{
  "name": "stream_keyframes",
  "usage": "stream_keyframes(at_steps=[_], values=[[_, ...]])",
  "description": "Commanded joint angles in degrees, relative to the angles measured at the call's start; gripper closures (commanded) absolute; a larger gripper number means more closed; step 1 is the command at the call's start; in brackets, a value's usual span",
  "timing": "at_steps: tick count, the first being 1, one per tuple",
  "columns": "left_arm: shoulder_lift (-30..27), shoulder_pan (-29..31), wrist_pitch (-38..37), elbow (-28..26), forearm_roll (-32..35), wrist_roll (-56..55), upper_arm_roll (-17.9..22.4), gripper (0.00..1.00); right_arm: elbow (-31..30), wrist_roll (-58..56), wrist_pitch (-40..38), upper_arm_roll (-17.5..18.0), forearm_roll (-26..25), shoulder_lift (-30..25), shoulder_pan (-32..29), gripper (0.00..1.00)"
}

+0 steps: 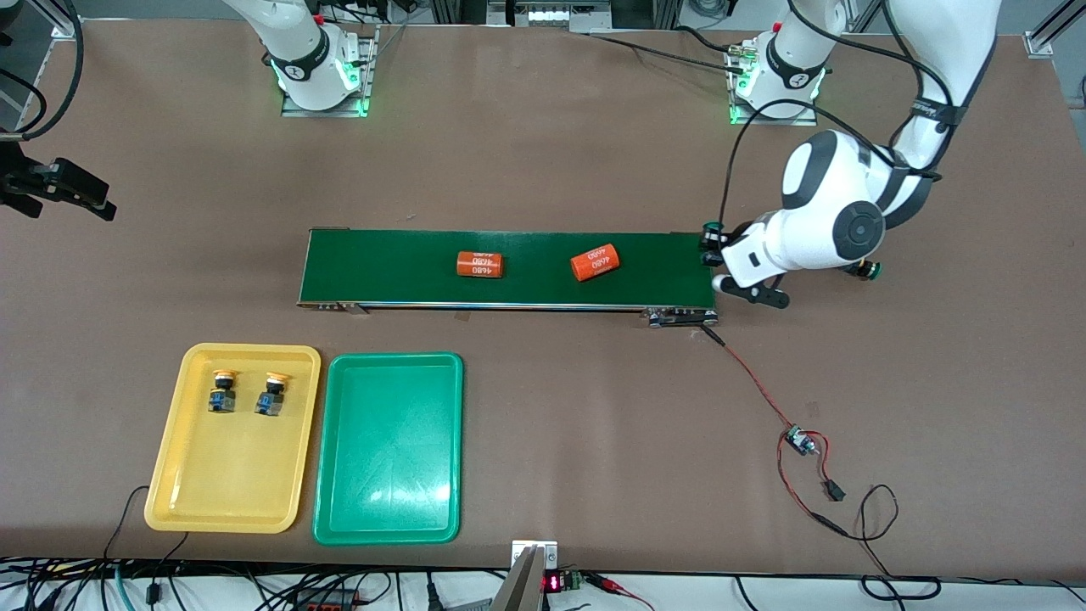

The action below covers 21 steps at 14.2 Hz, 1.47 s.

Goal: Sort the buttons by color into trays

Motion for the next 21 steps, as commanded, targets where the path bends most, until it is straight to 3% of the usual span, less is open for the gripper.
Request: stream_keyframes(at_steps=[1,4,5,7,10,12,15,18,21], values=[[2.24,-4.01,3.52,0.65,-1.42,-0.74,0.06,0.87,0.35,0.92,-0.40,0.30,-0.25,-0.84,-0.08,0.00],[4.09,-4.29,8.89,0.56,-1.43,-0.04,0.06,0.77,0.53,0.48,-0.66,0.13,1.69,-0.48,-0.17,0.00],[4.10,-4.29,9.07,0.65,-1.43,0.22,0.15,0.68,0.53,0.74,-1.36,0.13,1.69,-0.40,-0.25,0.00],[3.83,-4.21,9.25,1.00,-1.25,0.40,0.32,0.00,0.53,0.83,-1.11,0.30,1.25,-0.48,-0.08,0.00],[1.82,-3.68,8.55,1.18,-1.25,0.23,0.85,0.00,1.14,0.74,-0.22,0.39,0.82,-0.22,1.14,0.00],[-0.98,-3.59,5.41,1.18,-0.55,0.05,3.30,0.00,1.40,0.31,-1.01,-0.39,0.46,-1.01,0.72,0.00],[-2.85,-3.24,-0.48,1.09,-0.37,1.19,11.01,0.00,3.07,0.56,-3.04,-0.14,-0.07,-1.28,0.01,0.00],[-2.67,-2.36,-2.35,-0.05,0.85,1.46,20.95,0.00,3.60,0.66,-2.42,0.13,0.28,4.43,0.27,0.00],[-2.23,-0.43,-2.35,-1.11,3.76,1.55,26.49,0.00,5.35,0.04,1.17,0.21,0.37,6.89,0.62,0.00]])
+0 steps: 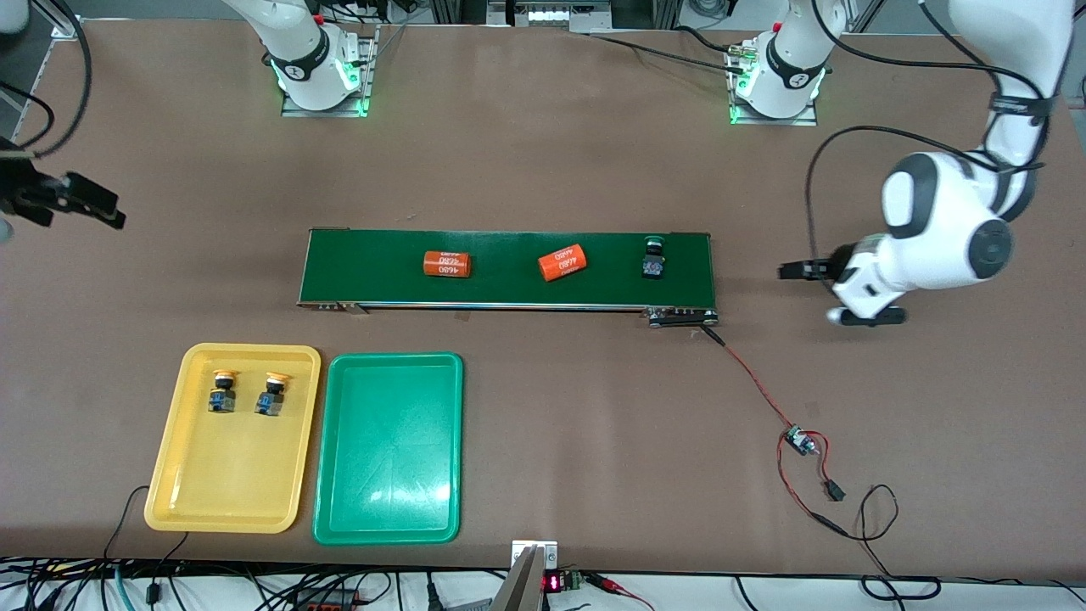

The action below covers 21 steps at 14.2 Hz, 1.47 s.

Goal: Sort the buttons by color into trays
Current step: 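Grasp the green-capped button with the left gripper and lift it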

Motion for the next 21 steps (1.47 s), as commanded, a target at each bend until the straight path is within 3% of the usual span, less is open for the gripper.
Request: stream_keyframes(at_steps=[1,4,7,10,14,17,21], values=[[-0.35,0.37,-0.50,-0.98,1.32,-0.93,4.64,0.00,3.22,0.00,0.50,0.24,-0.28,2.13,0.98,0.00],[1.05,0.45,-0.23,-0.98,1.40,-5.51,9.04,0.00,4.79,-0.35,-1.95,-0.46,-0.37,0.47,0.63,0.00],[5.17,2.65,0.29,-0.20,1.32,-4.47,9.32,0.00,7.35,0.09,-6.80,-0.29,0.59,0.28,0.80,0.00],[4.58,3.27,-0.67,0.16,1.14,-5.68,9.32,0.00,7.35,-0.09,-6.36,0.42,0.33,0.54,1.25,0.00],[4.66,4.05,-1.11,-0.46,-0.17,-13.50,13.44,0.00,7.18,-0.09,-6.27,0.42,-1.07,0.81,1.42,0.00],[6.33,6.07,-0.50,-1.77,-9.11,-15.01,13.71,0.01,7.35,-0.09,-5.92,0.33,-1.77,0.81,2.21,0.00],[8.00,6.51,-0.15,-2.04,-14.33,-14.74,13.71,0.05,7.26,0.00,-3.64,0.24,-1.43,1.16,2.04,0.00]])
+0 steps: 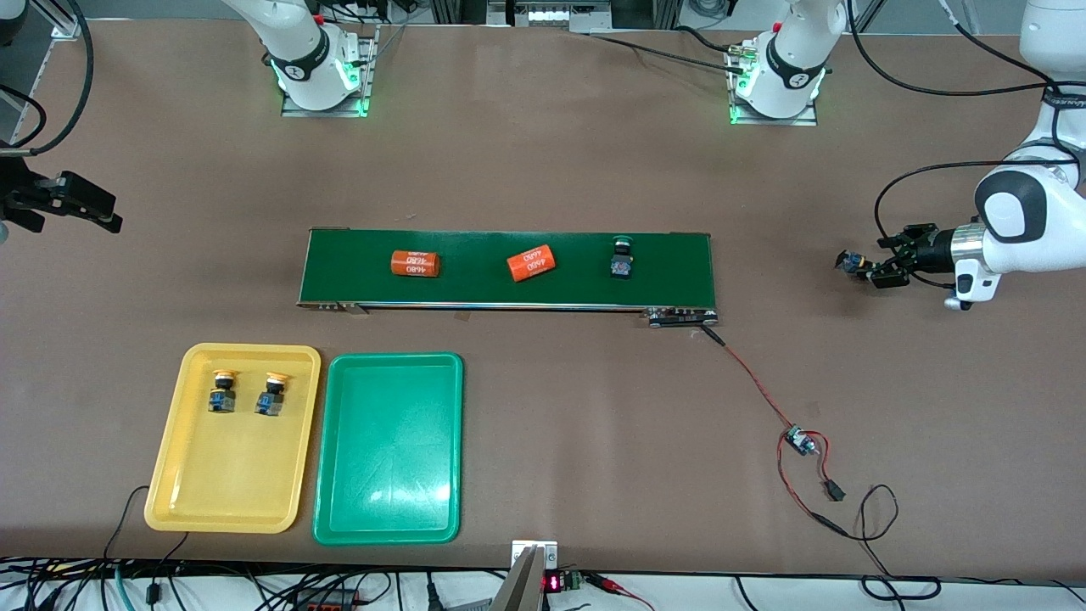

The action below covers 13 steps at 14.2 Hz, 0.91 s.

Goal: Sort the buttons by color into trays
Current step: 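Grasp the green-capped button with the left gripper and lift it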

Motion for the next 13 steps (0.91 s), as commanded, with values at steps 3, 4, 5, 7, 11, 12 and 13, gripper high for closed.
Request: stream_keyframes(at_steps=[3,4,5,7,11,12,13], values=[[2.82,1.37,0.97,-0.95,-2.10,1.00,-0.02,0.09,0.63,0.01,0.00,0.04,-0.81,0.11,0.48,0.00],[2.91,1.55,1.24,-0.95,-2.10,1.09,-0.02,0.11,0.63,0.01,-0.08,0.04,-0.81,0.02,0.66,0.00],[2.74,1.55,1.15,-0.95,-2.10,1.18,-0.02,0.18,0.63,0.01,-0.17,0.04,-0.81,-0.15,0.66,0.00],[2.47,1.90,0.01,-0.95,-1.84,1.53,-0.02,0.54,0.54,0.54,-0.35,0.04,-0.72,-0.24,0.57,0.00],[1.59,1.81,-0.69,-0.42,-1.40,2.23,-0.46,0.76,0.54,0.71,0.00,-0.23,-0.37,-0.24,0.31,0.00],[0.55,1.64,-0.78,-0.16,-1.40,3.11,-0.72,0.76,0.10,0.71,-0.17,-0.40,-0.37,-0.33,0.13,0.00],[-0.94,0.94,-1.83,0.28,-1.31,3.55,-0.90,0.76,0.10,0.71,0.00,-0.49,-0.46,-0.24,0.04,0.00]])
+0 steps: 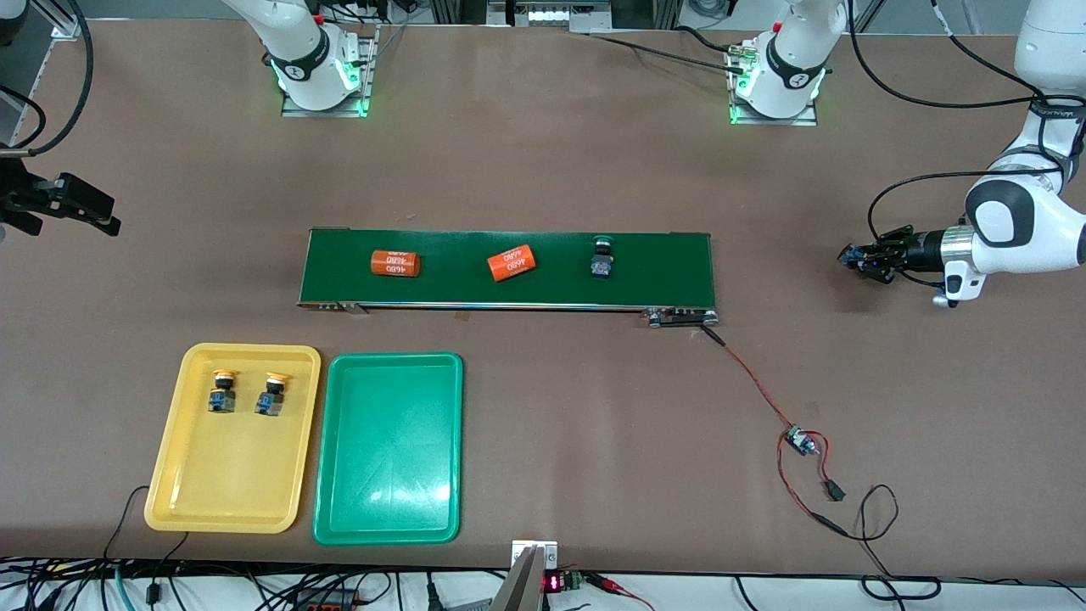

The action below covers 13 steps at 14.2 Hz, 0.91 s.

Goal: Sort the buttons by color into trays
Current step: 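Carry the green-capped button onto the belt and open the left gripper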

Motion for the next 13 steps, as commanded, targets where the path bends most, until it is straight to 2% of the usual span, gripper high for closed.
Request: stream_keyframes(at_steps=[1,2,5,7,9,13], values=[[-4.80,-2.18,-4.92,1.53,-0.42,2.13,-0.50,0.76,0.10,0.68,0.15,-0.28,-0.55,-0.20,-0.24,0.00],[-5.69,-3.76,-7.39,3.20,0.27,2.14,-0.85,0.76,0.19,0.68,0.51,-0.19,-0.72,-0.11,-0.24,0.00],[-6.92,-5.09,-11.27,6.72,2.39,1.35,-7.34,0.76,0.10,0.77,0.69,-0.28,-0.46,-0.11,-0.24,0.00],[-7.80,-7.63,-14.34,8.21,2.39,-4.59,-12.08,0.76,0.10,0.86,0.34,-0.28,-0.37,-0.29,-0.32,0.00],[-7.89,-9.21,-14.62,10.06,2.30,-7.44,-17.79,0.76,0.10,0.77,0.77,-0.10,-0.37,-0.29,-0.06,0.00],[-5.96,-16.85,-9.89,10.42,1.16,-7.09,-22.03,0.76,0.01,0.77,0.33,-0.10,-0.37,-0.02,-0.24,0.00]])
